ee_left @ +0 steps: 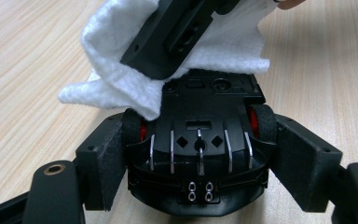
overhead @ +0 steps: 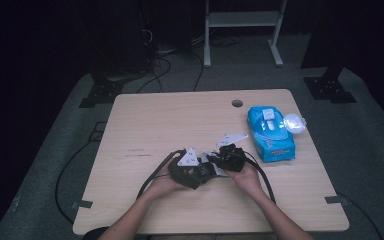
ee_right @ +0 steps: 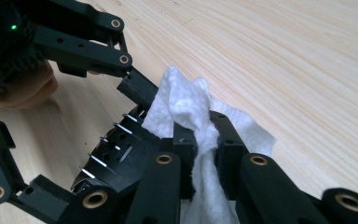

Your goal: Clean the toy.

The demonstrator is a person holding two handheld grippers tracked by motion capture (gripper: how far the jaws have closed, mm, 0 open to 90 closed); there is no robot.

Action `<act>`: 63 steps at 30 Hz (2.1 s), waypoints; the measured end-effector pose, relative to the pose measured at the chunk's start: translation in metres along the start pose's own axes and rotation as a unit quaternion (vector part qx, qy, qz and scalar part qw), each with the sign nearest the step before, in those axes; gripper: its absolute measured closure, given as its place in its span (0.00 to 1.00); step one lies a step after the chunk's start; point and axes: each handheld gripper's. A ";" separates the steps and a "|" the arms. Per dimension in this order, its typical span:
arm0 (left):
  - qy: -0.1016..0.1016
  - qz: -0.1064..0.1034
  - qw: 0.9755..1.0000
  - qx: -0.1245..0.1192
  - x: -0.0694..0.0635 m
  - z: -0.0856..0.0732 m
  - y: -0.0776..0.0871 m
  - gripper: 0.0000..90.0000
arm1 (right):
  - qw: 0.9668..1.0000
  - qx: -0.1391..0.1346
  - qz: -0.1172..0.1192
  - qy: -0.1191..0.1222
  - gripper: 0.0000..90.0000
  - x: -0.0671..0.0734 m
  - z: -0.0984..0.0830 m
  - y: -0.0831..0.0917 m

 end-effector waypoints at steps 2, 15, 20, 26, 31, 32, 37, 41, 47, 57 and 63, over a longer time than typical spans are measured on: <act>-0.004 0.001 1.000 0.003 0.000 0.000 0.000 0.27 | 1.000 0.001 0.018 -0.004 0.90 0.005 0.000 -0.001; -0.008 0.002 1.000 0.005 -0.001 0.000 0.000 0.28 | 1.000 0.007 -0.005 -0.018 0.90 -0.013 -0.003 0.005; -0.012 0.002 1.000 0.010 -0.002 -0.001 -0.001 0.28 | 1.000 0.006 0.010 0.004 0.90 -0.001 -0.003 0.001; -0.012 0.002 1.000 0.004 0.000 -0.001 0.002 0.28 | 1.000 0.003 -0.024 -0.016 0.90 -0.024 -0.008 0.011; -0.014 0.001 1.000 0.007 -0.001 0.000 0.001 0.28 | 0.999 0.001 -0.006 -0.038 0.90 -0.023 -0.010 0.012; -0.016 0.002 1.000 0.009 -0.001 0.000 0.001 0.28 | 0.999 0.000 -0.001 -0.034 0.90 -0.020 -0.009 0.010; -0.016 0.003 1.000 0.010 -0.002 -0.001 0.000 0.28 | 1.000 0.000 0.014 0.001 0.90 -0.002 -0.003 0.001; -0.017 0.002 1.000 0.007 0.000 -0.001 0.002 0.28 | 1.000 -0.004 -0.010 -0.020 0.90 -0.022 -0.007 0.008; -0.020 0.001 1.000 0.016 0.000 -0.003 0.002 0.28 | 0.999 0.000 -0.031 -0.033 0.90 -0.040 -0.019 0.026; -0.016 0.005 1.000 0.010 0.001 -0.002 0.003 0.27 | 1.000 0.014 -0.022 -0.012 0.90 -0.038 -0.029 0.035; -0.025 0.007 0.999 0.022 0.001 -0.004 0.005 0.27 | 1.000 0.013 -0.001 -0.014 0.90 -0.030 -0.033 0.035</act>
Point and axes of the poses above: each handheld gripper's, and its own axes: y roughly backward along the jaws, z roughly out of its top, x roughly to its left, and after that the axes turned 13 degrees about -y, right-handed
